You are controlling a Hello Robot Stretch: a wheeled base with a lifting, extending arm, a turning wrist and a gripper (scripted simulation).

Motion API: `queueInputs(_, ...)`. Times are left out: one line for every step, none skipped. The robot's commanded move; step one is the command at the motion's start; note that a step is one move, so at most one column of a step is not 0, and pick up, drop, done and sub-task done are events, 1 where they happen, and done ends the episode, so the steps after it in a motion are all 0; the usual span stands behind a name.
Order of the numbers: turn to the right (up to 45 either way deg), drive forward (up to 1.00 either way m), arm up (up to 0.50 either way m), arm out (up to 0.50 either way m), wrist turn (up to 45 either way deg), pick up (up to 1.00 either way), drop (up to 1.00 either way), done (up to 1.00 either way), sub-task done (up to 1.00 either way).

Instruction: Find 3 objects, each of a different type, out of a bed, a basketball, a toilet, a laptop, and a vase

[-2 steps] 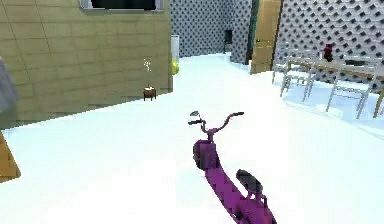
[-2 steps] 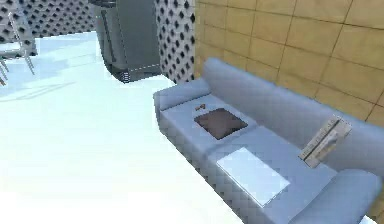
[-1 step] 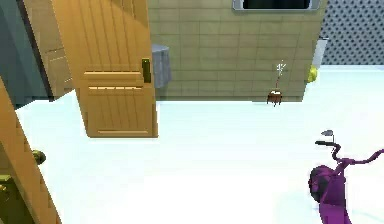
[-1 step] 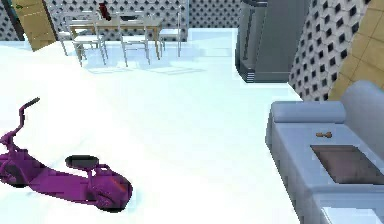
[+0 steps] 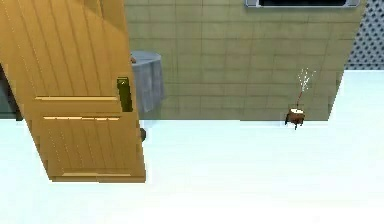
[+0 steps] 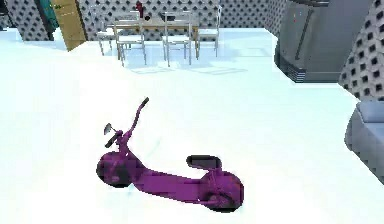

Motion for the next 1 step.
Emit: queueInputs(-42.0,0.00,0.00,0.00,0.0,0.00,0.00,0.00,0.00)
